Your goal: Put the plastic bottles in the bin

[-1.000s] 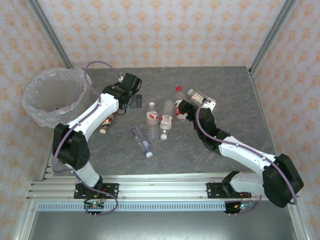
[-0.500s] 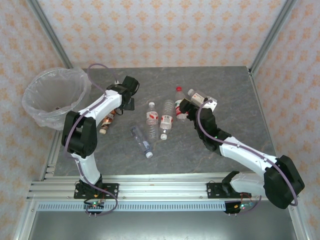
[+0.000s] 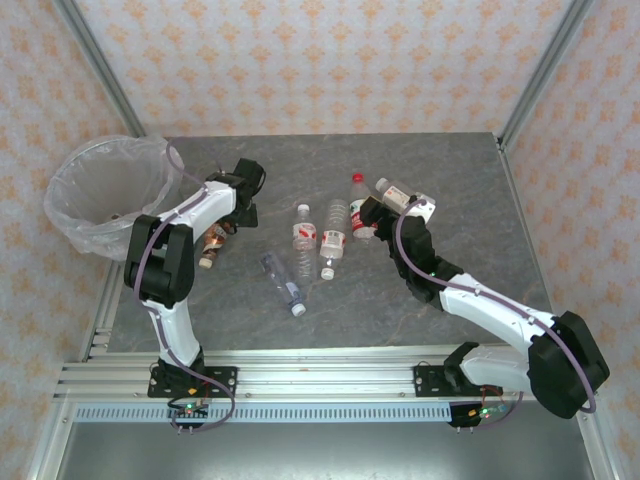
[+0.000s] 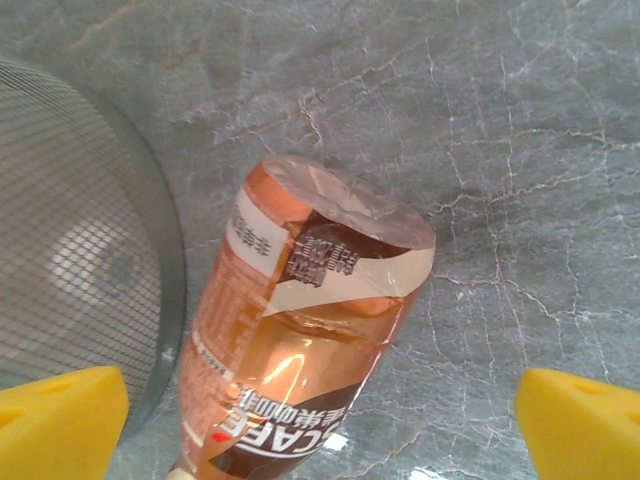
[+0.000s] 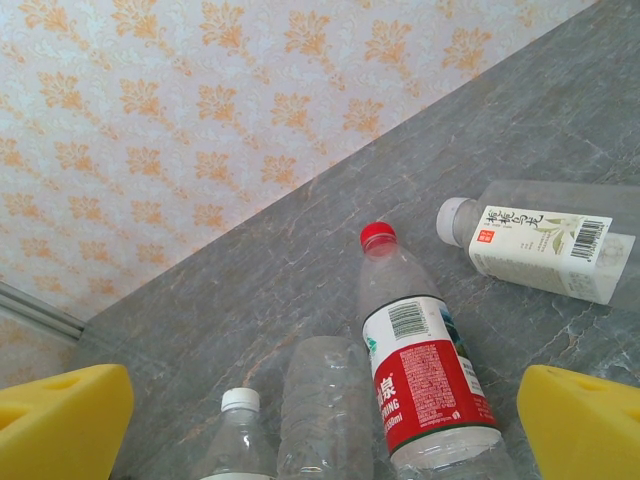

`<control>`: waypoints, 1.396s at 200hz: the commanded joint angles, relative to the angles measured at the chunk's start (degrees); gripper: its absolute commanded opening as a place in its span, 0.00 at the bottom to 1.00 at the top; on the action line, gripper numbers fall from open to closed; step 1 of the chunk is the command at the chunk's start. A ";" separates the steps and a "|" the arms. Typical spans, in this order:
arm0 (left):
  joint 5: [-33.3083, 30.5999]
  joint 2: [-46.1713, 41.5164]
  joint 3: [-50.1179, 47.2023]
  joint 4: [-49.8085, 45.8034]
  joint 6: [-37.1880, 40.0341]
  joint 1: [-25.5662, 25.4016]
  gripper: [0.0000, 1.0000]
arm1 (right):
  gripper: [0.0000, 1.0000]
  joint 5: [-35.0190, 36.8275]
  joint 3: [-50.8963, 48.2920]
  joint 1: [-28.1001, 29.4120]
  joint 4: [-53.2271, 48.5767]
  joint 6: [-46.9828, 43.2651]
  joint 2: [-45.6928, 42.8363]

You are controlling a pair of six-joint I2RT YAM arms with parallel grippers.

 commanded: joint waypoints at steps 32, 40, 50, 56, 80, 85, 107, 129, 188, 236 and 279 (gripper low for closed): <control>8.23 2.69 -1.80 3.04 -1.12 -0.14 1.00 | 0.99 1.53 -0.22 -0.32 -0.42 0.94 -0.36; 8.83 2.47 -2.06 3.33 -1.14 -0.19 1.00 | 0.99 1.52 -0.22 -0.32 -0.38 1.02 -0.27; 8.78 1.97 -2.40 3.54 -1.25 -0.19 1.00 | 0.99 1.53 -0.24 -0.28 -0.42 1.15 -0.13; 8.30 1.74 -2.47 3.55 -1.26 -0.16 1.00 | 0.99 1.60 -0.28 -0.29 -0.42 1.17 -0.12; 6.06 1.96 -2.55 3.11 -1.64 0.98 1.00 | 0.99 1.49 -0.22 -0.30 -0.42 1.32 0.03; 6.54 2.22 -2.64 3.18 -1.91 1.62 1.00 | 0.99 1.41 -0.22 -0.32 -0.42 1.31 0.01; 8.29 2.51 -3.20 3.93 -2.35 4.00 1.00 | 0.99 1.41 -0.23 -0.30 -0.83 1.29 -0.21; 10.88 2.64 -3.70 5.09 -1.71 4.38 1.00 | 0.99 1.78 -0.53 -0.30 -1.12 1.29 -0.82; 16.55 2.72 -5.53 7.38 -0.53 3.83 0.96 | 0.99 2.24 -0.70 -0.30 -1.13 2.18 -0.75; 16.36 2.89 -6.10 6.02 0.36 1.76 0.78 | 0.99 2.11 -0.65 -0.32 -1.03 2.29 -0.57; 16.51 1.28 -7.65 8.44 1.98 0.19 0.68 | 0.99 1.36 -0.59 -0.31 -1.30 2.01 -0.34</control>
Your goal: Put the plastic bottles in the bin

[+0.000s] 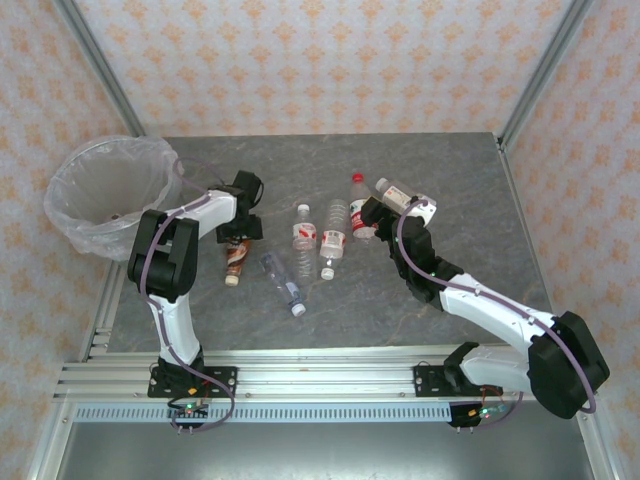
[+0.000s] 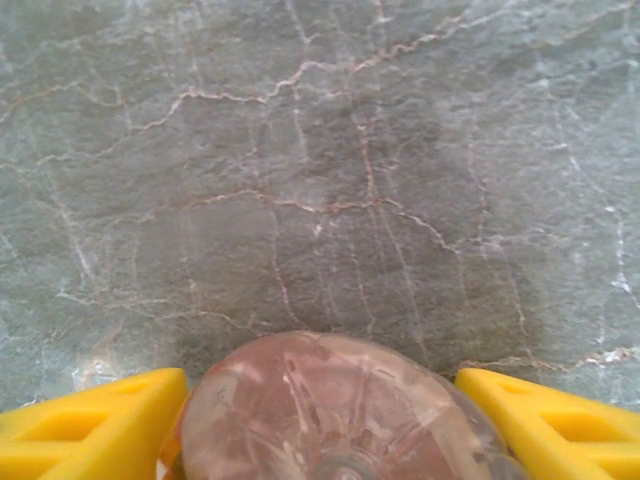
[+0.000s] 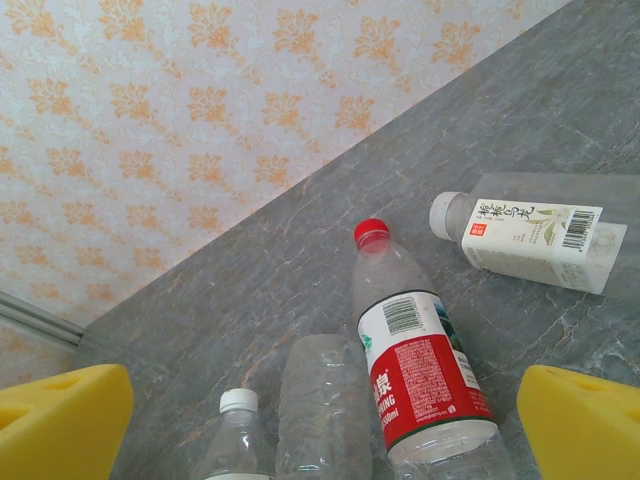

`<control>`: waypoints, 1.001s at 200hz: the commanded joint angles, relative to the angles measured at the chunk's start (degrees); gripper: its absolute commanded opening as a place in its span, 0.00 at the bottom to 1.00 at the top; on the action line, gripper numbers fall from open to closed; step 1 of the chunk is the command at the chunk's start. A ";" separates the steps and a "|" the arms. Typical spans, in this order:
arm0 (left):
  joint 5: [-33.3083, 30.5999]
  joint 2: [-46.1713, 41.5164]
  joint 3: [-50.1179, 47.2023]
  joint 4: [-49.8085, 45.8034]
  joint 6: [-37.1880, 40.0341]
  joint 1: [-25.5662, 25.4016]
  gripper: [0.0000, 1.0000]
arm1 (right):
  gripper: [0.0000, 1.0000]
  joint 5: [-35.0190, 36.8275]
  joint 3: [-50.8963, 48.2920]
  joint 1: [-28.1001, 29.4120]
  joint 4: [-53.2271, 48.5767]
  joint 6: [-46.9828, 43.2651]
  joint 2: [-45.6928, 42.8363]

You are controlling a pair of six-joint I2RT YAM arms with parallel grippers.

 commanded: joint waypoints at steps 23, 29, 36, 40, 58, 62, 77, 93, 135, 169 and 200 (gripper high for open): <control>0.07 -3.90 -1.55 2.36 2.41 -1.97 0.64 | 0.99 0.01 -0.23 -0.32 -0.57 -0.33 0.08; 0.12 -4.14 -1.45 2.64 2.43 -2.05 0.63 | 0.99 -0.42 -0.15 -0.35 -0.53 -0.55 0.16; 0.36 -4.39 -1.38 2.96 2.47 -2.05 0.61 | 0.99 -0.95 0.04 -0.35 -0.53 -0.76 0.19; 0.62 -4.57 -1.31 3.21 2.62 -2.17 0.61 | 0.99 -1.28 0.13 -0.35 -0.61 -0.88 0.34; 1.17 -5.46 -1.46 3.96 3.16 -2.41 0.59 | 0.99 -4.33 0.87 -0.35 -0.62 -2.58 0.85; 1.21 -5.66 -1.41 4.06 3.20 -2.43 0.58 | 0.99 -5.40 1.17 -0.35 -0.67 -3.14 1.01; 1.53 -6.67 -1.51 4.50 3.13 -2.51 0.57 | 0.99 -9.49 2.52 -0.35 -0.70 -5.82 1.90; 2.30 -7.71 -1.73 4.99 3.05 -2.53 0.57 | 0.99 -13.60 3.98 -0.17 -0.80 -8.33 3.80; 6.08 -10.46 -1.77 5.40 3.11 -2.49 0.56 | 0.99 -19.84 6.78 1.28 0.40 -12.64 6.82; 7.77 -13.37 -0.90 5.11 3.11 -2.53 0.55 | 0.99 -22.08 7.97 1.96 1.43 -13.18 8.70; 8.91 -16.60 0.01 4.83 3.03 -2.49 0.55 | 0.99 -24.67 8.35 2.24 2.80 -13.74 9.23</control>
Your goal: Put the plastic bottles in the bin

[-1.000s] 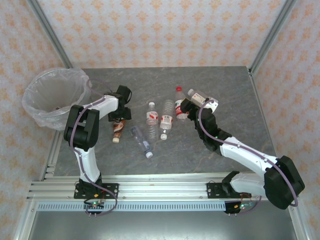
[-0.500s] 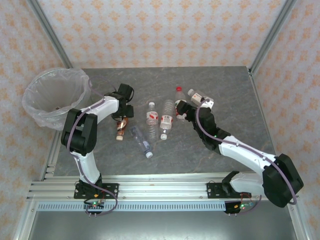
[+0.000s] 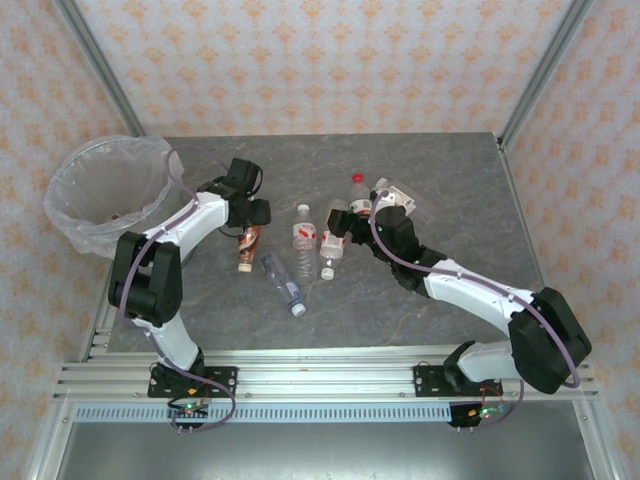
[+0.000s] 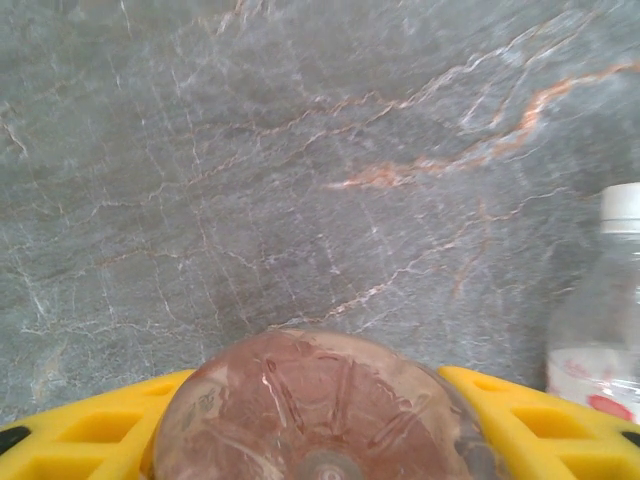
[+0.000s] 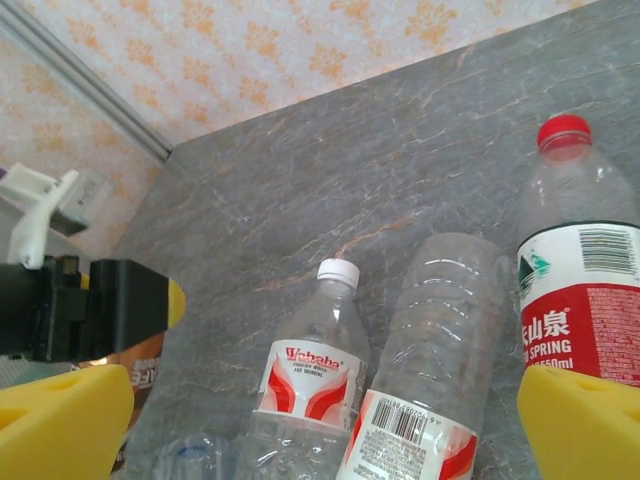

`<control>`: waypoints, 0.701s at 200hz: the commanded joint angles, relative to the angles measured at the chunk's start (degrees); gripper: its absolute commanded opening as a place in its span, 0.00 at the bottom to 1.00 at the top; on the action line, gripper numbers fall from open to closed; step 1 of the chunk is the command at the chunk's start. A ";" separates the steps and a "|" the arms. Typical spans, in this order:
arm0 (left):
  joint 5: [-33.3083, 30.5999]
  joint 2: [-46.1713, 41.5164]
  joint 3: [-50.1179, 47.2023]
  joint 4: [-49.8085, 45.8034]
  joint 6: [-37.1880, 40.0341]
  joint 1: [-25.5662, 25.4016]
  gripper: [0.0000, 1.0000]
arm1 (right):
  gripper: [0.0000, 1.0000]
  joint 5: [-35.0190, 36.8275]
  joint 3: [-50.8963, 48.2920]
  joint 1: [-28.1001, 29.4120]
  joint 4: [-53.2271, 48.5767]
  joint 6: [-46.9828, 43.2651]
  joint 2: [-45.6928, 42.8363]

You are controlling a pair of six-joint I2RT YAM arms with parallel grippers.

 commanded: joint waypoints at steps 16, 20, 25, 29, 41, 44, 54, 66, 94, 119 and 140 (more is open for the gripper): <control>2.09 -5.76 1.82 -0.29 0.35 -0.20 0.55 | 0.99 -4.83 1.43 1.85 5.29 -3.82 -0.02; 2.19 -6.28 2.06 -0.40 0.25 -0.23 0.55 | 0.99 -4.82 1.25 2.37 6.20 -4.73 -0.16; 2.39 -6.83 2.38 -0.58 0.18 -0.19 0.55 | 0.99 -4.73 1.02 3.15 7.10 -6.01 -0.27; 2.37 -7.26 2.64 -0.70 0.06 -0.16 0.55 | 0.99 -4.61 0.96 3.75 7.66 -7.08 -0.31; 2.51 -8.58 3.49 -1.01 -0.44 -0.15 0.55 | 0.99 -4.54 1.26 5.54 8.44 -10.01 -0.01; 2.57 -8.97 3.72 -1.09 -0.54 -0.20 0.54 | 0.99 -4.47 1.44 5.93 8.44 -10.58 0.12; 2.73 -9.96 4.63 -1.49 -0.78 -0.06 0.54 | 0.99 -4.67 2.15 7.12 8.44 -12.32 0.71; 2.79 -11.43 5.73 -1.80 -0.88 -0.03 0.54 | 0.99 -4.88 2.80 8.38 8.82 -13.33 1.60; 1.73 -14.85 8.02 -1.50 -1.40 0.58 0.53 | 0.99 -7.40 3.39 9.67 14.88 -11.62 3.59; 1.15 -16.62 11.62 -2.98 -0.59 1.21 0.53 | 0.99 -7.43 5.62 10.45 13.88 -13.30 4.59; -2.99 -17.33 15.44 -4.86 -0.43 1.57 0.53 | 0.99 -6.16 5.92 10.52 13.78 -14.57 4.54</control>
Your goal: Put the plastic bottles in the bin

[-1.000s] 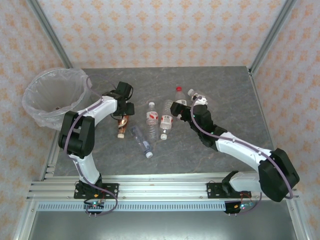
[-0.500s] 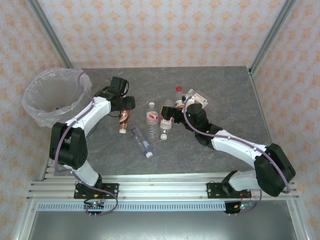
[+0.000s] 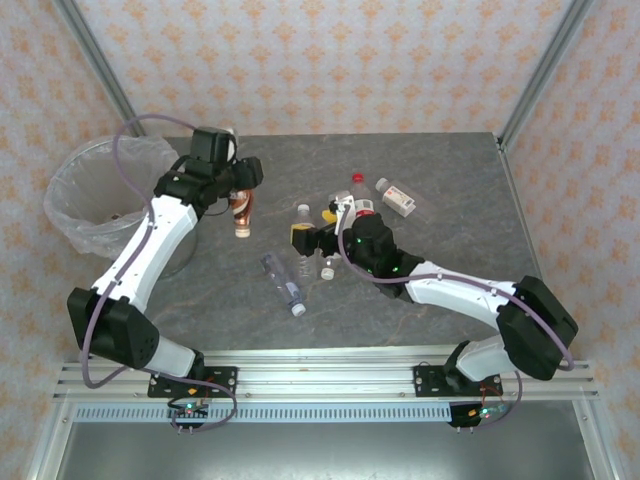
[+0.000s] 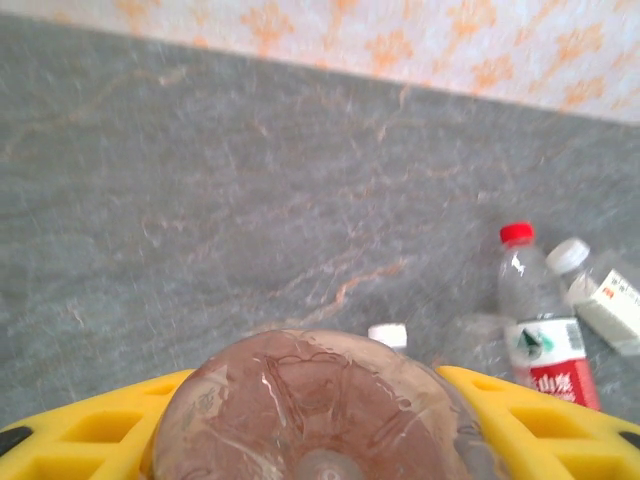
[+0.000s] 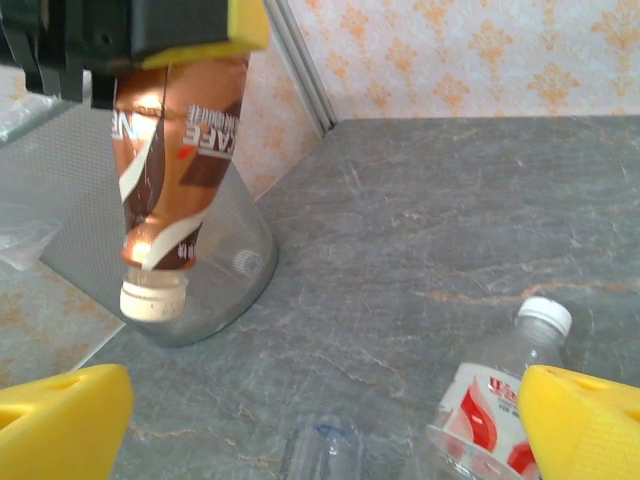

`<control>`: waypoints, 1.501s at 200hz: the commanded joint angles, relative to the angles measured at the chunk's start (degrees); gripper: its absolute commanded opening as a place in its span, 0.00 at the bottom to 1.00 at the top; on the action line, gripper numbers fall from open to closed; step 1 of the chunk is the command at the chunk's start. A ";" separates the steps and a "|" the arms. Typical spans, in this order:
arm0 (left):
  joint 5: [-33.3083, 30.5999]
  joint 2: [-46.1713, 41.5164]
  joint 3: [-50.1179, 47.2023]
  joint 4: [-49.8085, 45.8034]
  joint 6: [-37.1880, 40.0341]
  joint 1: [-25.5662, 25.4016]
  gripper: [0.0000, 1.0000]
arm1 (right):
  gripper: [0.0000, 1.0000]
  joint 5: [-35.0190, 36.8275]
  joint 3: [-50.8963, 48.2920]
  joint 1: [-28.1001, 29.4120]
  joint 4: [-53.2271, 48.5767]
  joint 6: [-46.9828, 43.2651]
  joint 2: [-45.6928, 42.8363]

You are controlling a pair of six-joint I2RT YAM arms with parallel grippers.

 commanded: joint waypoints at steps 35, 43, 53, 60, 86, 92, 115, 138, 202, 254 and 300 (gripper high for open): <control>-11.60 -2.42 9.16 -3.64 0.05 1.94 0.53 | 0.99 2.13 2.18 0.40 2.50 -2.47 -0.90; -12.73 -2.51 9.89 -3.65 0.28 2.08 0.53 | 0.99 2.65 1.99 0.36 2.45 -2.16 -1.07; -13.98 -2.74 10.56 -3.24 0.31 2.26 0.53 | 0.99 3.23 1.76 0.39 2.38 -1.69 -1.35; -14.63 -2.99 10.89 -2.76 0.51 2.41 0.53 | 0.99 3.67 1.56 0.38 2.38 -1.30 -1.46; -18.31 -3.88 12.64 -2.00 2.08 2.52 0.53 | 0.99 5.56 0.86 0.31 2.26 -0.28 -1.84; -19.05 -3.94 13.19 -2.13 2.53 2.56 0.53 | 0.99 6.01 0.69 0.37 2.19 -0.32 -2.05; -21.48 -4.65 14.14 -1.53 3.87 2.61 0.53 | 0.99 6.93 0.49 0.38 1.83 -0.27 -2.18; -24.62 -5.35 14.59 -1.20 4.86 2.57 0.53 | 0.99 7.25 0.57 0.40 1.81 -0.17 -2.23; -43.35 -8.60 13.16 1.30 9.11 4.49 0.52 | 0.99 7.13 1.24 0.38 1.76 -0.17 -1.31; -44.83 -10.46 9.44 0.78 6.01 12.63 0.52 | 0.99 6.80 2.26 0.40 1.76 0.77 -0.34; -42.90 -10.83 5.58 0.20 2.68 19.72 0.52 | 0.99 6.59 2.93 0.40 1.19 1.19 0.25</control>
